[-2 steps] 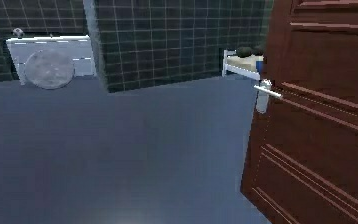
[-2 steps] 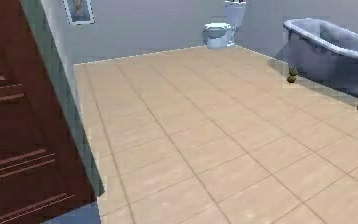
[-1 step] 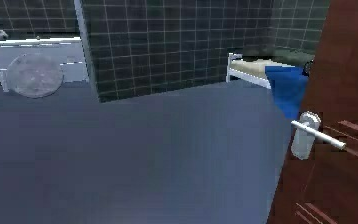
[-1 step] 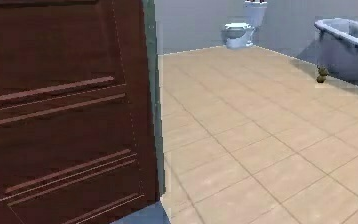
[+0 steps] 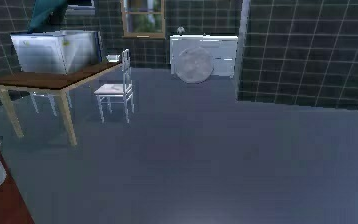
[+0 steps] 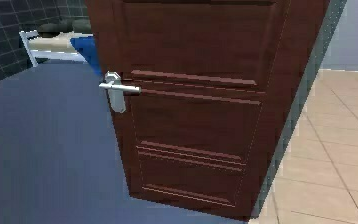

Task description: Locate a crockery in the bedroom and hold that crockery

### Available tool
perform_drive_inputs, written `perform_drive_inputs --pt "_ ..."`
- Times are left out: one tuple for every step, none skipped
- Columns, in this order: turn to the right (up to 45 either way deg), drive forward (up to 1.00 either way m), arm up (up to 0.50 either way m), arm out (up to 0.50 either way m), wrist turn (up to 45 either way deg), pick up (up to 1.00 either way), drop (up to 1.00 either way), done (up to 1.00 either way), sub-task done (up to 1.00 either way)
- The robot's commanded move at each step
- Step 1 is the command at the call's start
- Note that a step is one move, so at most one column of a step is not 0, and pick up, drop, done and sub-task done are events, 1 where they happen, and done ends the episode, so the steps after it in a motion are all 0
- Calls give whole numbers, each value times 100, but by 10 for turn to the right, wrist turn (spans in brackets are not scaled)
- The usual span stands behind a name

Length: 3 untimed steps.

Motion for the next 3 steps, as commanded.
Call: perform_drive_inputs --pt "0 100 0 0 0 0 0 0 0" --pt "0 100 0 0 0 0 0 0 0" --pt "-60 0 0 0 0 0 0 0 0"
